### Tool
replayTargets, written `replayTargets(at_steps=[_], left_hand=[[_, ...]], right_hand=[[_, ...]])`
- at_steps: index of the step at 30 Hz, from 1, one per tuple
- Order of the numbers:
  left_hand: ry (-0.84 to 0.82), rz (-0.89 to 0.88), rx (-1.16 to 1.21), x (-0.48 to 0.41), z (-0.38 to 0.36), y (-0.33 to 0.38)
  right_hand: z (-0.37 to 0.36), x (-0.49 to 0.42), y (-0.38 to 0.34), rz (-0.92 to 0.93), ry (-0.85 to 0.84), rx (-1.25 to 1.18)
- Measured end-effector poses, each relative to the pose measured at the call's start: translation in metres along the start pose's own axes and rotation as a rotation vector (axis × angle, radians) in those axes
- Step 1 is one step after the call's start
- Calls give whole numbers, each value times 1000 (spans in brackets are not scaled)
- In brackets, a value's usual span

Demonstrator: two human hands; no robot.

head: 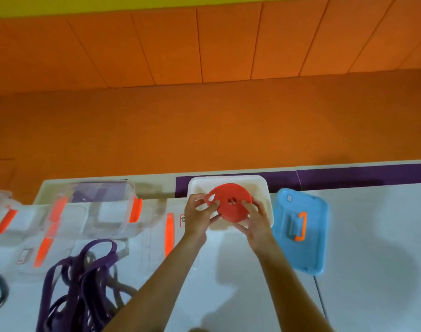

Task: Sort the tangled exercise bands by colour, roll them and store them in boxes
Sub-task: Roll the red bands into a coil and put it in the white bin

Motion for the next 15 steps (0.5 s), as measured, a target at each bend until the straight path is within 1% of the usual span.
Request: replayTargets(at_steps=[2, 5, 9, 15], left_hand=[[33, 62, 6, -17, -7, -12], [74, 127, 1, -38, -14, -29], [114, 188, -21, -61, -17, -49], [154, 290, -124, -88, -16, -73]], right_hand=[[2, -20, -1, -19, -13, 90], [5, -45, 3, -82, -23, 152], [4, -73, 8, -121, -6, 246], [6, -110, 24, -214, 35, 544]])
Point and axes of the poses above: each hand's wrist, its own x-axis away from the middle knuckle, its own z-axis out of the back of the hand, y = z × x, the point moved 7 cm from there along -x, towards the middle knuckle, and after that the axes turned 3 degrees about y, right-handed, at the moved point
